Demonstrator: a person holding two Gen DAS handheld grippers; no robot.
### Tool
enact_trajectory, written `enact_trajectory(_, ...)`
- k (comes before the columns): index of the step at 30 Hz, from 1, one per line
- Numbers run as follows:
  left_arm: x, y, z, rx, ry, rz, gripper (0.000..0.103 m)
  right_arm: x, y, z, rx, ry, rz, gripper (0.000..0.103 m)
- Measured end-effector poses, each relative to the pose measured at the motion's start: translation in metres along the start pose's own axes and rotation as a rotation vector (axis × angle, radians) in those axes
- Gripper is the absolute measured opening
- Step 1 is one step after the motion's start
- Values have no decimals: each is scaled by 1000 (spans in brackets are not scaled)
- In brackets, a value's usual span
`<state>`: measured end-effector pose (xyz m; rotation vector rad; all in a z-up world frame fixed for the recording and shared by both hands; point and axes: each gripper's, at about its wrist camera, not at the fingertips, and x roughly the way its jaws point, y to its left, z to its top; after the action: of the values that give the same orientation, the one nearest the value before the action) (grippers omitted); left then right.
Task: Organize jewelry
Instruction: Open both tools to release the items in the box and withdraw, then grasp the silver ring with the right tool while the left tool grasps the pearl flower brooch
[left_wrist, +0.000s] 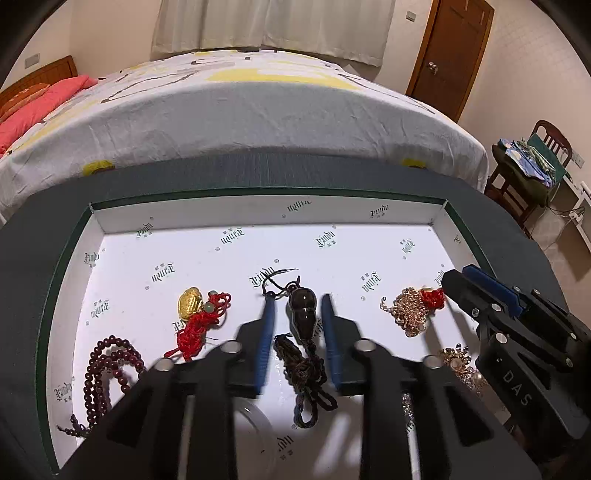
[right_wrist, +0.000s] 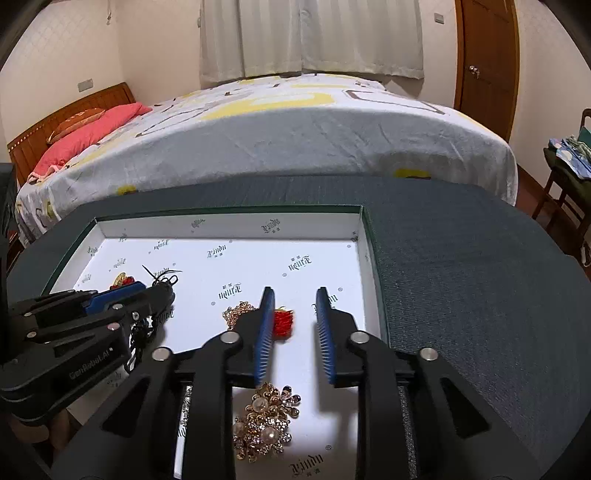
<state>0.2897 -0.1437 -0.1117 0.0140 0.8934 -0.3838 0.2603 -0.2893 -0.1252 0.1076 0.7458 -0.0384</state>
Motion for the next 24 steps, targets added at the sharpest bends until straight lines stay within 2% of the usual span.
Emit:
enact_trajectory(8, -43, 9, -10, -39, -112, -25, 46, -40, 6, -3, 18, -82, 11, 27)
enact_trajectory(11, -69, 14, -21, -27, -165, -8, 47, -61, 14, -12, 16, -108, 26, 28)
enact_trajectory(14, -97, 26, -41, -26, -207, 32, 53, -79, 21, -25, 18, -119, 40, 30)
enact_trajectory(24, -137, 60, -101, -93, -174, 102, 53, -113, 68, -80, -28, -65, 112, 30)
